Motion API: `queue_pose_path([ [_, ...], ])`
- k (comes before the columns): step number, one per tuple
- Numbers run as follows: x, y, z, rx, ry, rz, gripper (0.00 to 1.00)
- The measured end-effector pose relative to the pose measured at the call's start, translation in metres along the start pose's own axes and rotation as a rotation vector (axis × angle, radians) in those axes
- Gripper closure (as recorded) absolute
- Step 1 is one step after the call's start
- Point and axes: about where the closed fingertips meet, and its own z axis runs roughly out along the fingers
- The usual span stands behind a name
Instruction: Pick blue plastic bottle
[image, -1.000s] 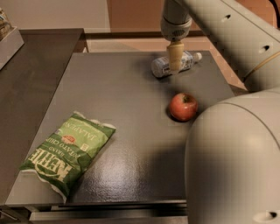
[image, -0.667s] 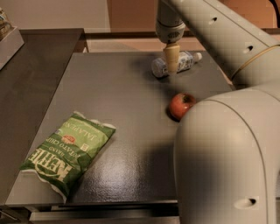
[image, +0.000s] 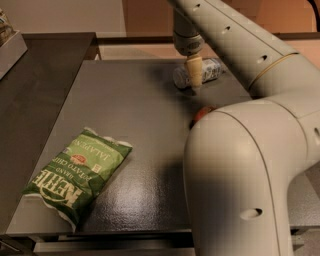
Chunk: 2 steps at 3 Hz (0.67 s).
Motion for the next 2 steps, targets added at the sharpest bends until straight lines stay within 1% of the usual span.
queue_pose_path([
  [1,0.0006,0.003,0.0111,-0.032,0.015,-0.026,0.02],
  [2,0.0014,0.005,0.017,-0.051,0.021,-0.04,0.18],
])
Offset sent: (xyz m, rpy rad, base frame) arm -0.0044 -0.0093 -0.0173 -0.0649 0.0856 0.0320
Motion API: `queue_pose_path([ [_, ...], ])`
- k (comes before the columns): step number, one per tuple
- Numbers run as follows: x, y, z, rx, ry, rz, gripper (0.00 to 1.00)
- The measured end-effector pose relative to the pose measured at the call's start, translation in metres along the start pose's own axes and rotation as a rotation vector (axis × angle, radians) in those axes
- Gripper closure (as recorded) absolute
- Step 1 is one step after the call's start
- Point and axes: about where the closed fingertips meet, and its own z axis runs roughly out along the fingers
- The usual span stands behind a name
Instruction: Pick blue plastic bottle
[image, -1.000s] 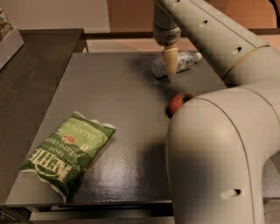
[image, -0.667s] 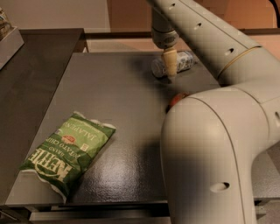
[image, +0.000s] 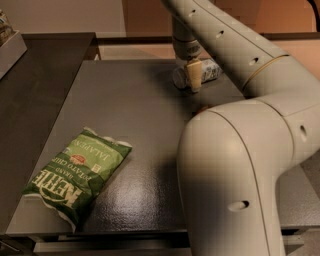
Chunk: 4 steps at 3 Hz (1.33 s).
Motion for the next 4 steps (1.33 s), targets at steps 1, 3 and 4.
queue_pose_path([
  [1,0.0,0.001,0.002,-0.01,0.001,-0.009,0.41],
  [3,0.001,-0.001,-0.02,0.034,-0.042,-0.005,0.89],
  [4,-0.005,0.004,-0.056,0.107,-0.108,-0.015,1.0],
])
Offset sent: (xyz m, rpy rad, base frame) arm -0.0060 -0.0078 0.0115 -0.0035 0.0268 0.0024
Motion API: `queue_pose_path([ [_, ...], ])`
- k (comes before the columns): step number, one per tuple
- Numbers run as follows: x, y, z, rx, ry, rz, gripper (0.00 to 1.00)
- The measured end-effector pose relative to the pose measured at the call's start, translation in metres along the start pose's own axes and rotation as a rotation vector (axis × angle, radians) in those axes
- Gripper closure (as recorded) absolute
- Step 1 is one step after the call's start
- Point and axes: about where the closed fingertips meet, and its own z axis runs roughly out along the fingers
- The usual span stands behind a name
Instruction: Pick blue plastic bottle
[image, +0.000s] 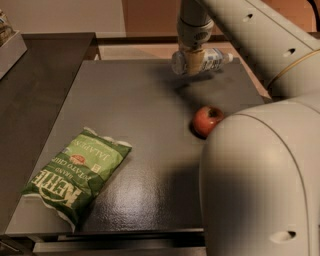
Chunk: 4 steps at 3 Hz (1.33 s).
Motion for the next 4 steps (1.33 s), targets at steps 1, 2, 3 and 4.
queue_pose_path([
  [1,-0.013,0.006,-0.049,0.078,-0.085,-0.021,1.0],
  [2,-0.021,0.01,-0.094,0.158,-0.143,-0.046,1.0],
  [3,-0.028,0.014,-0.13,0.221,-0.192,-0.07,1.0],
  [4,-0.032,0.016,-0.147,0.246,-0.248,-0.064,1.0],
])
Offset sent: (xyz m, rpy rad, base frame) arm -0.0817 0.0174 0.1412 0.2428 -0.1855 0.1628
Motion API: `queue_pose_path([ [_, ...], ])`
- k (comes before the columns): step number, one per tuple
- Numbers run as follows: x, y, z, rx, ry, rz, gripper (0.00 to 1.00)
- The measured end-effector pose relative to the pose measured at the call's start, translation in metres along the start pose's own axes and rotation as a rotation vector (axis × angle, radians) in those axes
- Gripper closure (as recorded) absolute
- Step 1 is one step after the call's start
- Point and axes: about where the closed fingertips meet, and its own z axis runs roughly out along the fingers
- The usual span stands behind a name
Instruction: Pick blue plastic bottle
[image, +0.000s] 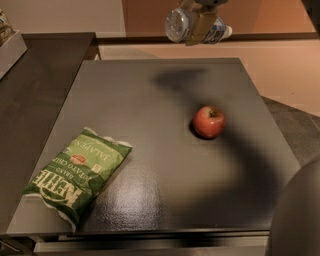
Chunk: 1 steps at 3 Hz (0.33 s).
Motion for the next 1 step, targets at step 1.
queue_pose_path([
  [1,-0.0015,-0.0006,-0.0002,0.002,-0.007,0.0,1.0],
])
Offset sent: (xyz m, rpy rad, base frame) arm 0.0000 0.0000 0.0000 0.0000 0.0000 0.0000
